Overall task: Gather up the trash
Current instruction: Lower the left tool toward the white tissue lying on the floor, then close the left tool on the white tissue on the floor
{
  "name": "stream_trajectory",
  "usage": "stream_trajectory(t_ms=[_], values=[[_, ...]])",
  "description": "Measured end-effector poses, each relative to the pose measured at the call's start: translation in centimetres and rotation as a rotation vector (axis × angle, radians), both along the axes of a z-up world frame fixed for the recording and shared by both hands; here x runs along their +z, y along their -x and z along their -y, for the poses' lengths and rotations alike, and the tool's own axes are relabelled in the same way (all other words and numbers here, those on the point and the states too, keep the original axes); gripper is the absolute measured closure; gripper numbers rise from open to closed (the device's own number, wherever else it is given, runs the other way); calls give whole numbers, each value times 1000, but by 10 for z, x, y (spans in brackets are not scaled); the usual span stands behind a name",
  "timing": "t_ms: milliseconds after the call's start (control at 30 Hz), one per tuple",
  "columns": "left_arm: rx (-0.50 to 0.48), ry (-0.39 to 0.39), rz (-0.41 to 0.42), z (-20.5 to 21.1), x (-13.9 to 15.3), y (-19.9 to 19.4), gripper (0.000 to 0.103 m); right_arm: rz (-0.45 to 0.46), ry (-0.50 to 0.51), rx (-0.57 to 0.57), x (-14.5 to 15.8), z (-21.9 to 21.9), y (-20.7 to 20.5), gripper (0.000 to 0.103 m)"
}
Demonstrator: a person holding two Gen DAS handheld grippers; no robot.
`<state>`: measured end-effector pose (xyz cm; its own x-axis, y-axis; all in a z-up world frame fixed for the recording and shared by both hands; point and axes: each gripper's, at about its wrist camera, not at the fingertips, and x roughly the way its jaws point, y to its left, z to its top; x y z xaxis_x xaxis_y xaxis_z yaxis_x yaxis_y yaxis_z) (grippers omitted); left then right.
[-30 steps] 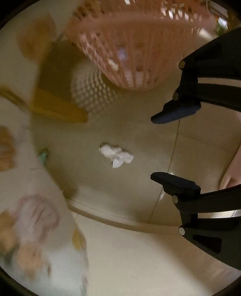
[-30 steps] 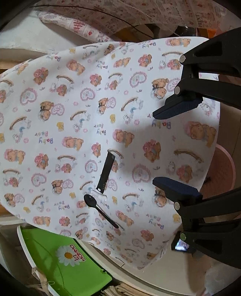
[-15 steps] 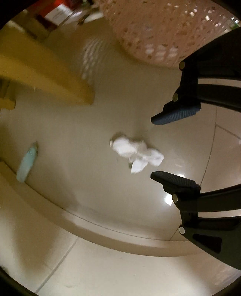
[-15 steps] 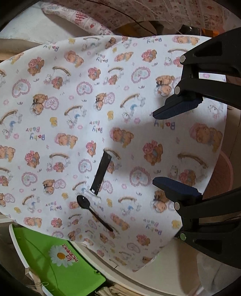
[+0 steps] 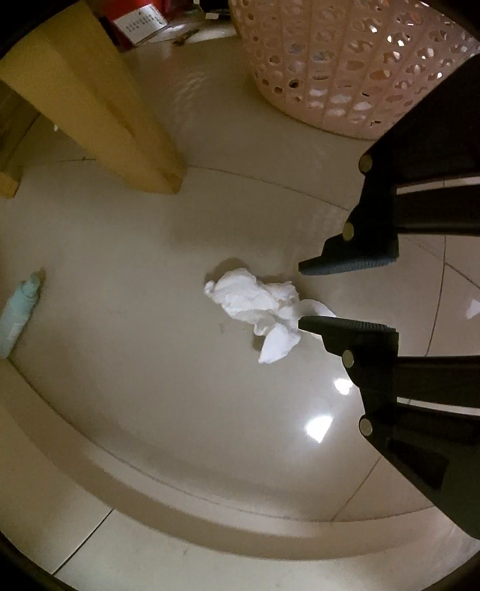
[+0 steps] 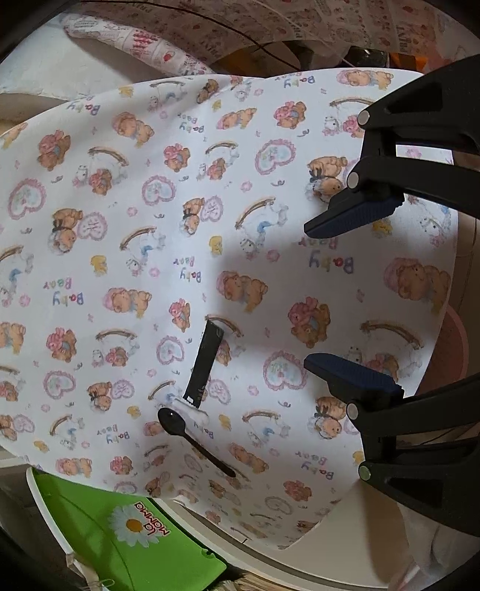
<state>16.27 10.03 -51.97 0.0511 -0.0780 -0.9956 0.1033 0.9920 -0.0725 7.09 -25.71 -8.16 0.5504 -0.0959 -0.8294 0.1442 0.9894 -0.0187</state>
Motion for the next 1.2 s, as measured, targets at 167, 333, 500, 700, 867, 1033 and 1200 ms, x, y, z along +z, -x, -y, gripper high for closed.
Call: stream_trajectory(t_ms=[167, 333, 500, 700, 867, 1033, 1200], values=[[-8, 23, -1, 2, -3, 8, 103, 8, 9, -12, -1, 0, -1, 36], [40, 47, -11, -5, 15, 17, 103, 22, -26, -21, 6, 1, -6, 36], [78, 39, 6, -18, 26, 16, 84, 74, -36, -25, 20, 1, -2, 36], [61, 40, 9, -13, 10, -8, 62, 43, -24, -14, 11, 5, 8, 36], [6, -20, -18, 1, -7, -22, 65, 14, -25, -36, 2, 12, -1, 36], [46, -12, -38, -10, -12, -19, 97, 0, -97, -35, -1, 15, -18, 36], [108, -10, -57, -35, -1, -1, 97, -40, -130, 49, -4, 1, -59, 36]])
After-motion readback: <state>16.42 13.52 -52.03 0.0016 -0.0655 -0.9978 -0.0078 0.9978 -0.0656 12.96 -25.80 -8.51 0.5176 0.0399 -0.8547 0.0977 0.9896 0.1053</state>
